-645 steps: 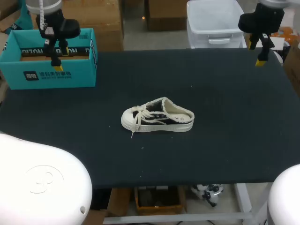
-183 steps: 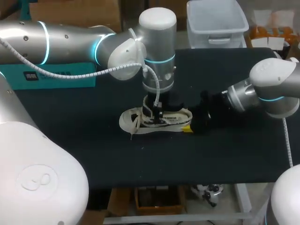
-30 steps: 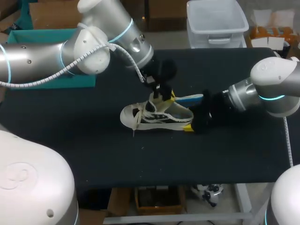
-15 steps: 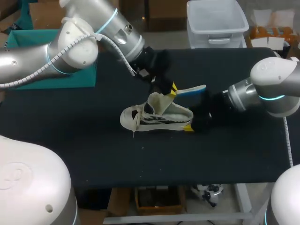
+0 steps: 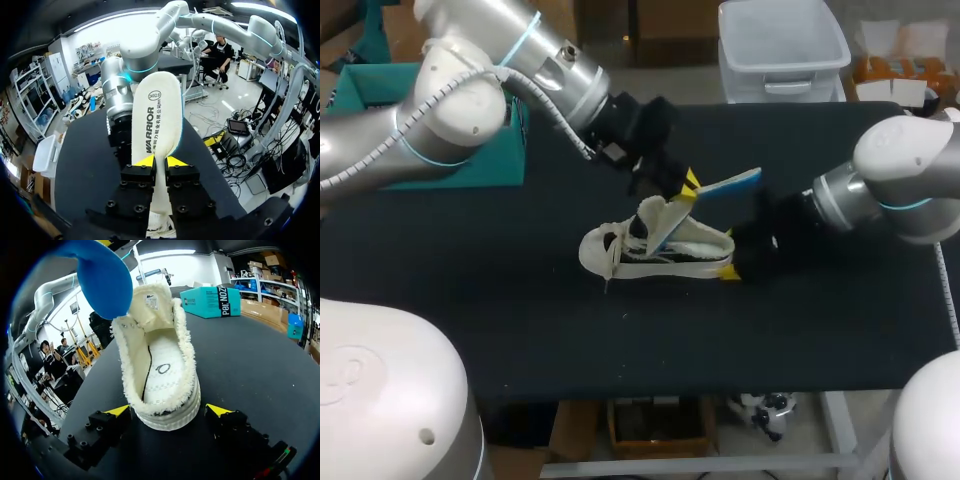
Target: Open the shoe tongue, take the insole out of the shoe, put the insole back into the shoe, and pack the shoe into the shoebox
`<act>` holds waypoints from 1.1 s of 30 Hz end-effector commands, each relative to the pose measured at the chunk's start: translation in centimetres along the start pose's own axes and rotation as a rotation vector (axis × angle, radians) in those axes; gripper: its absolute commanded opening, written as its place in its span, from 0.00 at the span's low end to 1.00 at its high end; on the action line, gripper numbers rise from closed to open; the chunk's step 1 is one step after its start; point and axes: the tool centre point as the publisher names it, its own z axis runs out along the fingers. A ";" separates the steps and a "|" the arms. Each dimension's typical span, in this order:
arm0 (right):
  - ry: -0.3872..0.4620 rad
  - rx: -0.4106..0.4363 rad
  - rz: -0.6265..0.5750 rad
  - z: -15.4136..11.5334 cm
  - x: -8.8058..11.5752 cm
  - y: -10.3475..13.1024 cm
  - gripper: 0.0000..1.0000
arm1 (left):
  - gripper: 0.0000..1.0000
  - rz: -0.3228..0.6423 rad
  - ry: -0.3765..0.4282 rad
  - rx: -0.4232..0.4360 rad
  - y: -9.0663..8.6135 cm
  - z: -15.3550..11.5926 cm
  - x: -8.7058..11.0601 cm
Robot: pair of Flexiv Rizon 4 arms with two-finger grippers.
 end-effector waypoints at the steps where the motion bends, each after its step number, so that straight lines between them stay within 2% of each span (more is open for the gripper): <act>1: -0.045 0.027 0.021 -1.9 1.1 -1.3 1.00 | 0.00 0.010 -0.006 0.013 -0.6 -0.5 0.5; 5: -0.080 0.059 0.034 -4.2 1.5 -1.5 1.00 | 0.00 0.022 -0.005 0.036 -1.3 -1.3 0.9; 9: -0.102 0.122 0.011 -6.4 1.5 -0.1 1.00 | 0.00 0.031 0.002 0.068 -1.1 -2.4 1.3; 19: -0.096 0.306 -0.032 -9.4 0.6 4.2 1.00 | 0.00 0.019 -0.001 0.177 2.4 -6.6 3.6; 27: -0.119 0.476 -0.035 -9.7 -0.9 7.8 1.00 | 0.00 0.001 -0.023 0.221 4.7 -9.2 4.9; 33: -0.136 0.614 -0.025 -8.5 -1.8 10.4 1.00 | 0.00 -0.032 -0.060 0.236 6.9 -10.9 6.2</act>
